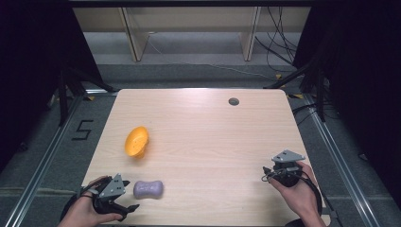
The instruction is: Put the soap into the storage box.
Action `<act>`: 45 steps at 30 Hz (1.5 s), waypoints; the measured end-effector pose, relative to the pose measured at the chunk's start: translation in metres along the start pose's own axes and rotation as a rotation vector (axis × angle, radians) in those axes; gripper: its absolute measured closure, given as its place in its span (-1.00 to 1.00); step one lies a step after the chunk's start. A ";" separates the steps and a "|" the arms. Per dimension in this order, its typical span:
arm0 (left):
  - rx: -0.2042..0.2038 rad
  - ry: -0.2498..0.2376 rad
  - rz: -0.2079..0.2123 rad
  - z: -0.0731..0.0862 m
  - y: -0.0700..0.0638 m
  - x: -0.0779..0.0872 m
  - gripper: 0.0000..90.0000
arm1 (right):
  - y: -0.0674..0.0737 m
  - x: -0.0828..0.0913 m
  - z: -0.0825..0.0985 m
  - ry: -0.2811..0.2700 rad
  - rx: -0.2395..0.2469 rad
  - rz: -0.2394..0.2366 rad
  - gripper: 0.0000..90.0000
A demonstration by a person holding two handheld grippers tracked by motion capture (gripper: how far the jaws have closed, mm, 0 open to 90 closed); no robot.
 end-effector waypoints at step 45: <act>-0.367 0.502 0.403 -0.083 0.038 -0.067 -0.28 | 0.002 0.000 0.001 0.024 -0.038 -0.006 0.11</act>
Point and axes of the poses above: each handheld gripper's, and its own axes: x roughly backward along the jaws, z roughly out of its underside, y roughly to its left, the point moved 1 cm from there along -x, roughly forward along the jaws, and after that the axes turned 15 degrees about -x, right-handed, at the moved point
